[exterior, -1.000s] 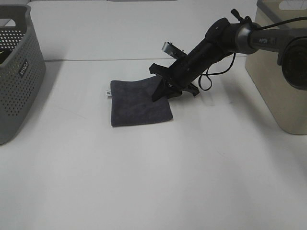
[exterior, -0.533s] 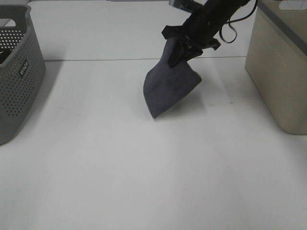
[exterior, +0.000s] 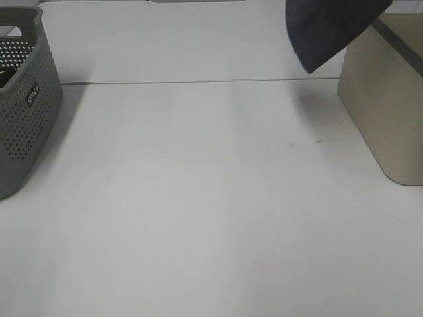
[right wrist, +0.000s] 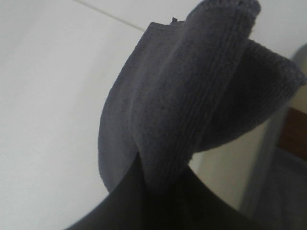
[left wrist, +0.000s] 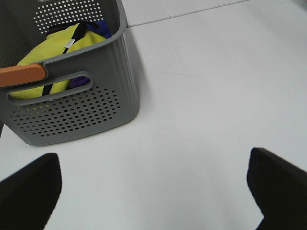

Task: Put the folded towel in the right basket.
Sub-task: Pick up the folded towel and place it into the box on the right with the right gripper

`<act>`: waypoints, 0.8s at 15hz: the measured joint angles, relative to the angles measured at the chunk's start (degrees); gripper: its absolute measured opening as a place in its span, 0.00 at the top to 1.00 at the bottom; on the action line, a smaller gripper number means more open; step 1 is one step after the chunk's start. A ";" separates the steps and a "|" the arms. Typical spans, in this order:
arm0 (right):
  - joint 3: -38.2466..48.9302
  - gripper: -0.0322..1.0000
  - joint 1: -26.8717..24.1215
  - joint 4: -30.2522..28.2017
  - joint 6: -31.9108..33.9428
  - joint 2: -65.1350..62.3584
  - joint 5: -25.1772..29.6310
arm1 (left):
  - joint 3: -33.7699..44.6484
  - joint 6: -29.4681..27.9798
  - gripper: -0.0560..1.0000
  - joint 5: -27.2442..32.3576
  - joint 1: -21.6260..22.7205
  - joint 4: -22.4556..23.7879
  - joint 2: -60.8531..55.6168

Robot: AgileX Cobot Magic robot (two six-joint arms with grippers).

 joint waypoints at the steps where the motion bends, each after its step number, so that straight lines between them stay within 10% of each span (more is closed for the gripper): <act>1: 0.00 0.90 -0.63 -3.15 1.15 -1.78 0.00 | 0.00 0.00 0.01 0.00 0.00 0.00 0.00; 6: 0.00 0.90 -15.76 5.39 2.69 -4.41 -0.52 | 0.00 0.00 0.01 0.00 0.00 0.00 0.00; 12: 0.00 0.90 -36.84 32.20 -0.17 1.26 -3.04 | 0.00 0.00 0.01 0.00 0.00 0.00 0.00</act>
